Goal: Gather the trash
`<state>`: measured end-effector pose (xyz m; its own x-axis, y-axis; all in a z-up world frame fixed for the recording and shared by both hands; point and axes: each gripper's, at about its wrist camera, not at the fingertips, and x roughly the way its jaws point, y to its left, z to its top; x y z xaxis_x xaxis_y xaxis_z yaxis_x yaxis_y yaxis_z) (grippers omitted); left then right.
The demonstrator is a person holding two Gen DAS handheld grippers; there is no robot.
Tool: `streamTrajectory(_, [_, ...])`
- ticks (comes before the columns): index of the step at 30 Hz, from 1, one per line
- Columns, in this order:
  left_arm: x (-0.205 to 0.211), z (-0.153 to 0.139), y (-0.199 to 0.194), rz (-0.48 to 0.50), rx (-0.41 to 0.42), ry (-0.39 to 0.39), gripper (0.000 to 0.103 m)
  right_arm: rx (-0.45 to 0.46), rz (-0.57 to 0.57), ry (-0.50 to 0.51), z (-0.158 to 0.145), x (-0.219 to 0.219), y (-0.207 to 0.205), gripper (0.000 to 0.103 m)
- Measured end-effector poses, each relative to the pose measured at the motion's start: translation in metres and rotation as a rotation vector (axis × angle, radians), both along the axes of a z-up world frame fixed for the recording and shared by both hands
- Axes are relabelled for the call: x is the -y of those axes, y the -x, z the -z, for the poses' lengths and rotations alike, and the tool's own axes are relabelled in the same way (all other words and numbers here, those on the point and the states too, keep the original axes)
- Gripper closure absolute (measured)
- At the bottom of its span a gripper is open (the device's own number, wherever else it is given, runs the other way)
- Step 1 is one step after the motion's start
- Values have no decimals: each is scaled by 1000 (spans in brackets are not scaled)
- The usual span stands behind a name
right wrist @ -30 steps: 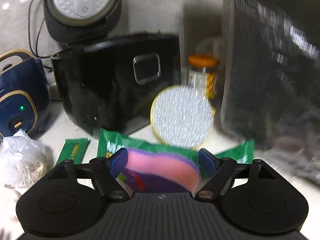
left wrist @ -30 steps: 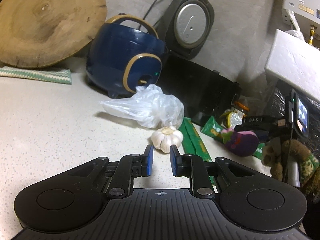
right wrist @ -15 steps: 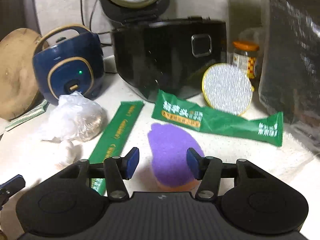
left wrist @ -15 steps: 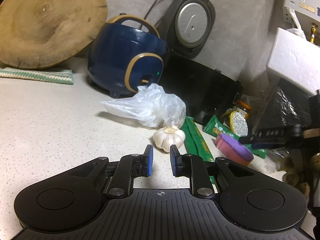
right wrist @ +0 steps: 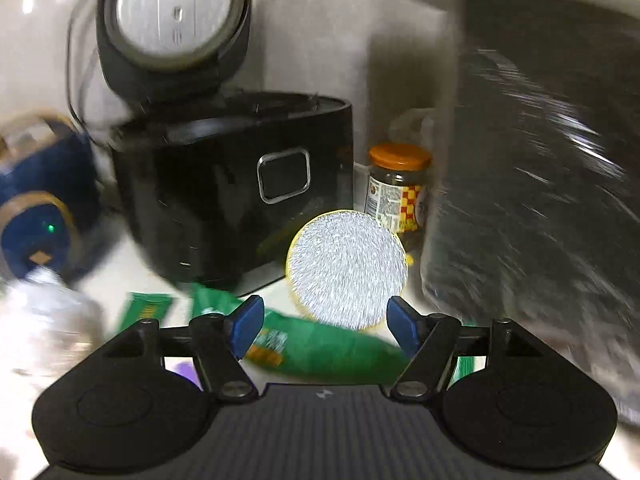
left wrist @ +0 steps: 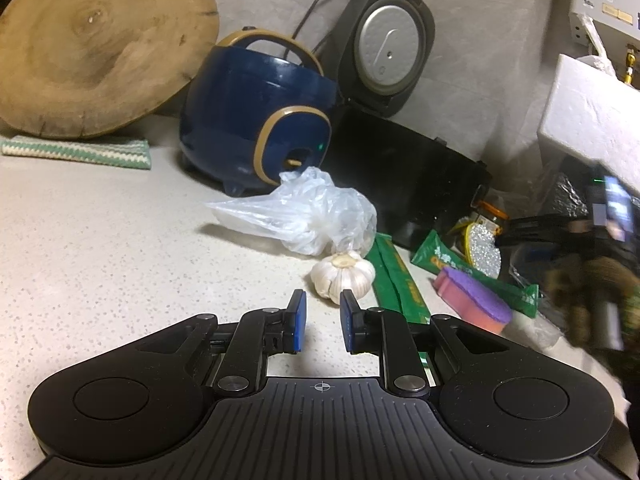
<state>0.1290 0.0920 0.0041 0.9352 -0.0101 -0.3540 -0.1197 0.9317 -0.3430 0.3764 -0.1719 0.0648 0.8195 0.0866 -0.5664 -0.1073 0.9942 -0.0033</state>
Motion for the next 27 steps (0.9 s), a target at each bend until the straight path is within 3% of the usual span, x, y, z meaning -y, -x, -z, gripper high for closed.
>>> streamTrajectory(5, [0, 0, 1, 2, 2, -4, 82, -103, 12, 79, 34, -27, -63, 36])
streamTrajectory(8, [0, -1, 1, 1, 6, -6, 82, -111, 62, 159, 44, -28, -85, 37])
streamTrajectory(9, [0, -1, 1, 1, 7, -8, 82, -100, 80, 185, 44, -25, -88, 41])
streamTrajectory(11, [1, 0, 1, 1, 9, -9, 82, -85, 102, 191, 41, -14, -86, 75])
streamTrajectory(15, [0, -1, 0, -3, 8, -6, 82, -50, 68, 115, 19, 14, -56, 88])
streamTrajectory(21, [-3, 0, 0, -15, -3, 11, 82, -40, -56, -37, -10, 48, 17, 89])
streamTrajectory(27, [-4, 1, -1, -27, -21, 15, 82, -37, -134, -91, -14, 69, 92, 89])
